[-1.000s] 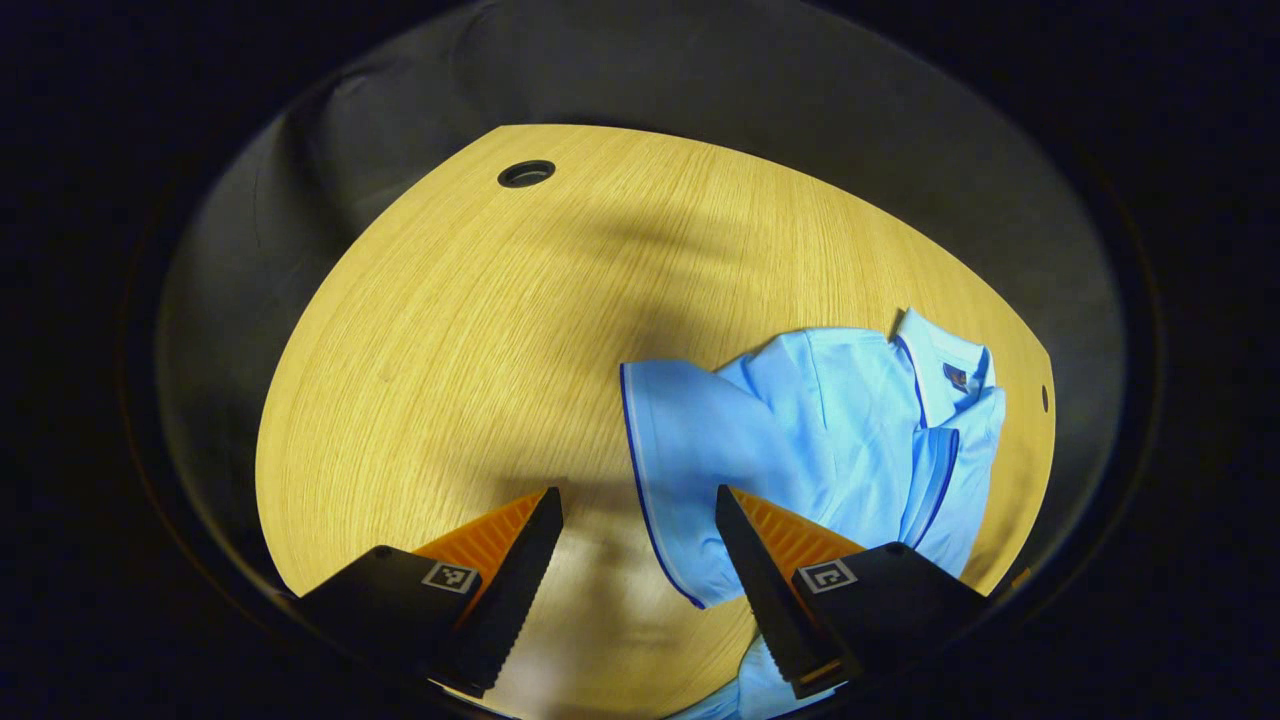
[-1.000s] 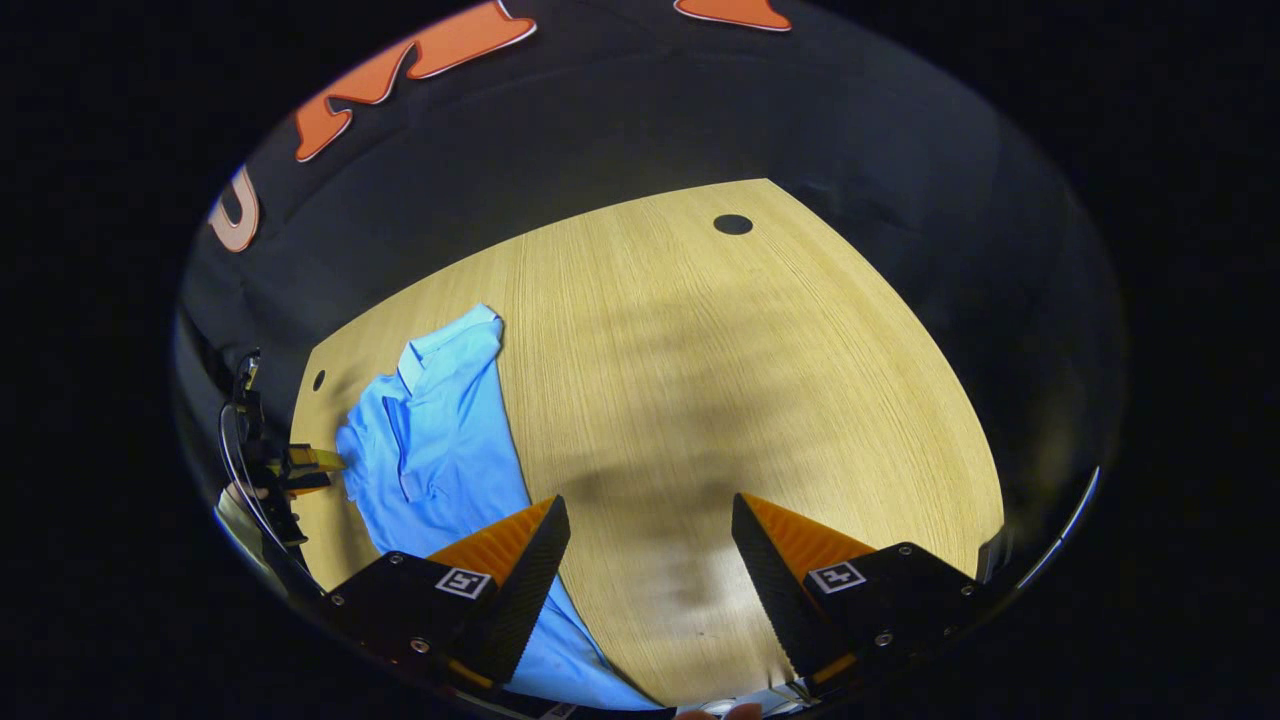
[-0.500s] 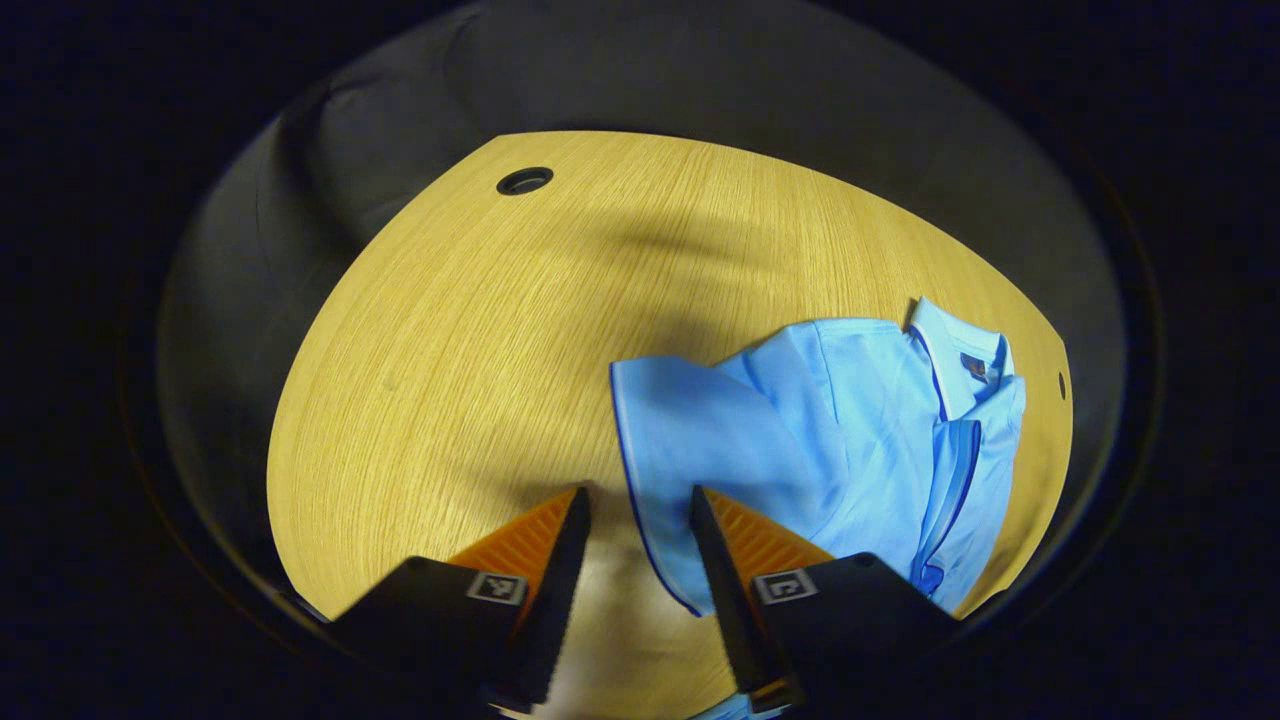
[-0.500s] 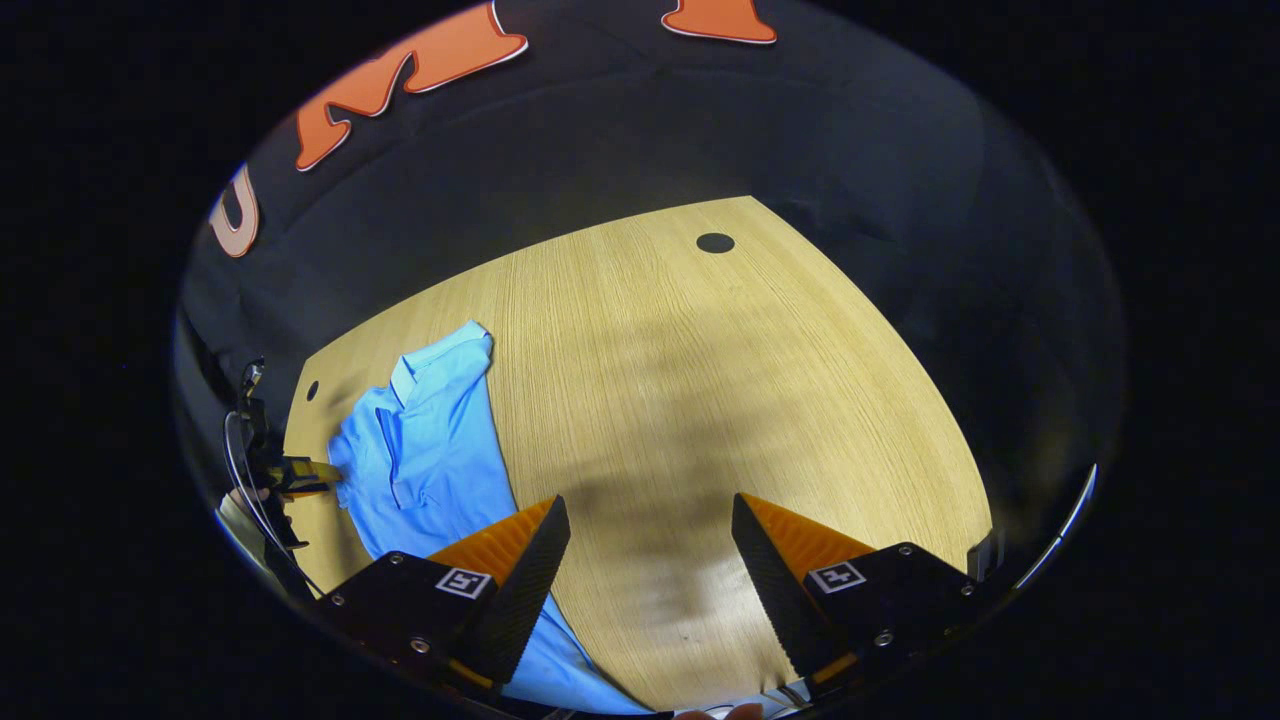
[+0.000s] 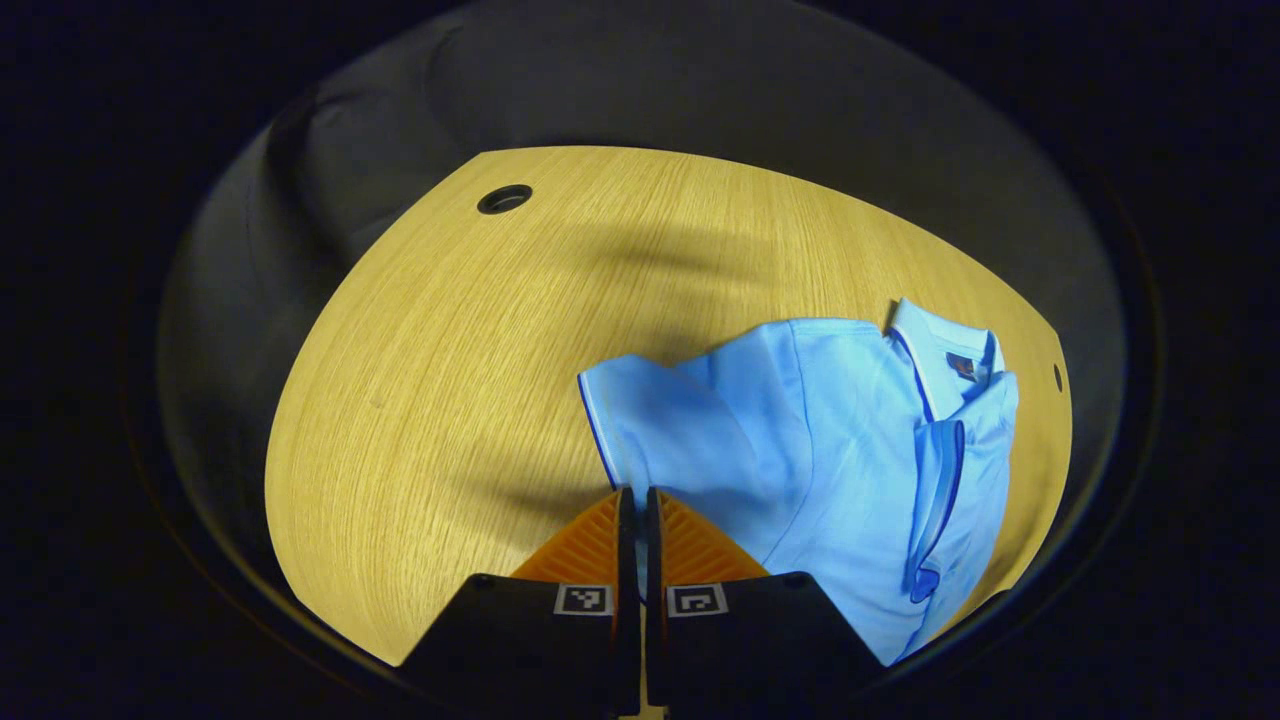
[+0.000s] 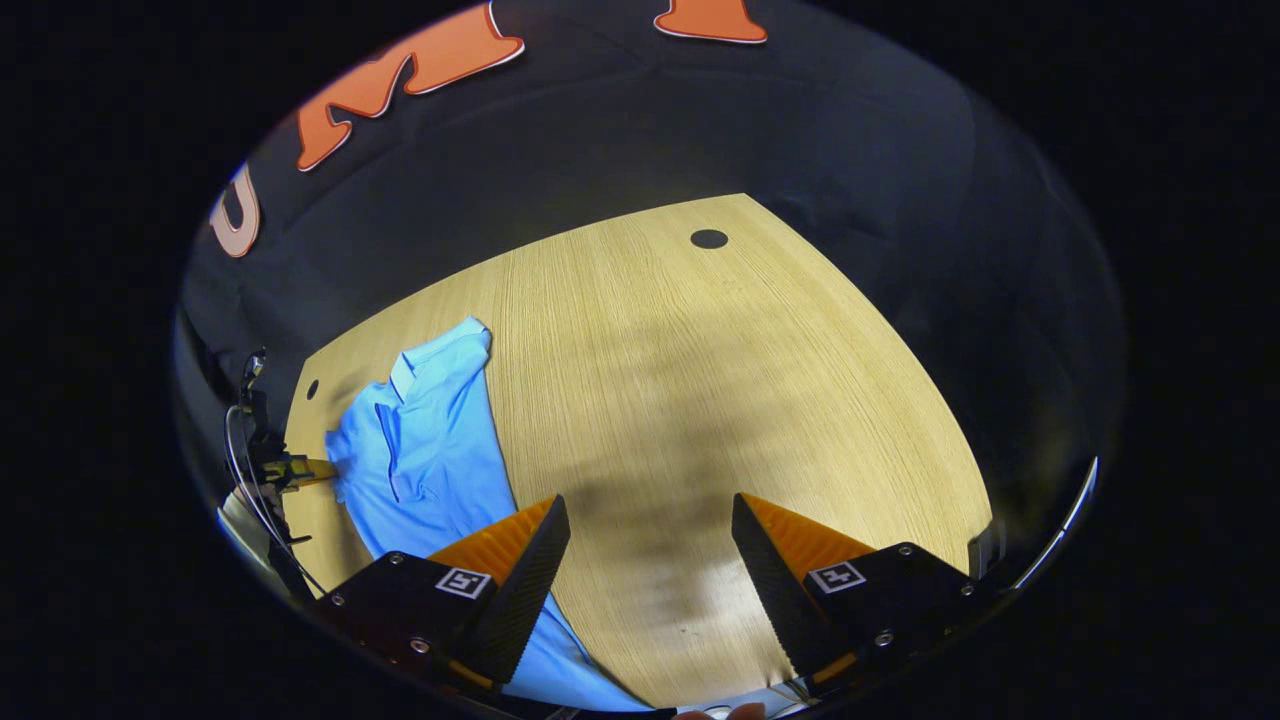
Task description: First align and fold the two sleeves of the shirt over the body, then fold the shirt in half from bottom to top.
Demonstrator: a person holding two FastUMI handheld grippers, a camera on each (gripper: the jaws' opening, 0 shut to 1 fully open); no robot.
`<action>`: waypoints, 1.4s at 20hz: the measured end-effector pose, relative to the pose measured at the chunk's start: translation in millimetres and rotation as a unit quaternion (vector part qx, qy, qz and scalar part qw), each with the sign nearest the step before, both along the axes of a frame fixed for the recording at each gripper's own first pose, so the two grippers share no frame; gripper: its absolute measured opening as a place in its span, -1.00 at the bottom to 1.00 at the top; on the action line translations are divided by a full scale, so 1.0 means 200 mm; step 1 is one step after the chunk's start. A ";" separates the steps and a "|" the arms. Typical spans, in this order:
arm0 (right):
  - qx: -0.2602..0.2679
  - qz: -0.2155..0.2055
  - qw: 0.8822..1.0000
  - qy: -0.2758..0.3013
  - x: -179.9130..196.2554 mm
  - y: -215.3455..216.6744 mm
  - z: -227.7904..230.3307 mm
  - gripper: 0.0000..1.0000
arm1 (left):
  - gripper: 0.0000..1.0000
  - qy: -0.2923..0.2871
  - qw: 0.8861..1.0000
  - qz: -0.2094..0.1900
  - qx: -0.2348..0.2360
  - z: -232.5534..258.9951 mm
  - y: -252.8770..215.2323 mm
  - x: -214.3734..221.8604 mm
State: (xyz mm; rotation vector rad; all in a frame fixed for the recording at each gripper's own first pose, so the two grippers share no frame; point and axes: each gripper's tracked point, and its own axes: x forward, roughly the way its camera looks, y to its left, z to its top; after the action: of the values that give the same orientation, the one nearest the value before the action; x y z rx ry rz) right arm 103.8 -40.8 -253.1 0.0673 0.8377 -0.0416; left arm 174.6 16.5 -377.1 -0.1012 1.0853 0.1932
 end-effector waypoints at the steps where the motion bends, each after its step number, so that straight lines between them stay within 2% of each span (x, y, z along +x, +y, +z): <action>1: 0.000 0.001 1.000 -0.002 0.00 0.00 0.00 0.99 | -0.88 -0.007 1.000 -0.007 0.002 0.03 -0.01 0.00; 9: 0.002 0.008 1.000 -0.008 0.01 0.01 0.04 0.98 | -0.87 -0.066 0.995 -0.081 -0.001 0.44 -0.24 0.08; 15: 0.007 0.011 1.000 -0.013 0.02 -0.03 0.06 0.98 | -0.88 -0.090 0.985 -0.144 -0.021 0.65 -0.59 0.07; 20: 0.008 0.010 1.000 -0.015 0.01 -0.08 0.06 0.99 | -0.88 -0.090 0.978 -0.187 -0.025 0.67 -0.88 0.06; 28: 0.007 0.000 1.000 -0.003 -0.04 -0.22 0.01 0.99 | -0.88 -0.069 0.971 -0.226 -0.042 0.56 -1.26 0.05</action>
State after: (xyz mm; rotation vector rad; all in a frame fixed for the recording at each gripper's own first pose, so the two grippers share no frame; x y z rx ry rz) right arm 95.7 -85.5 -251.9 0.0818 0.8325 -0.0360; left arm 185.0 -235.7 -266.0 0.0582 0.9515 -0.2663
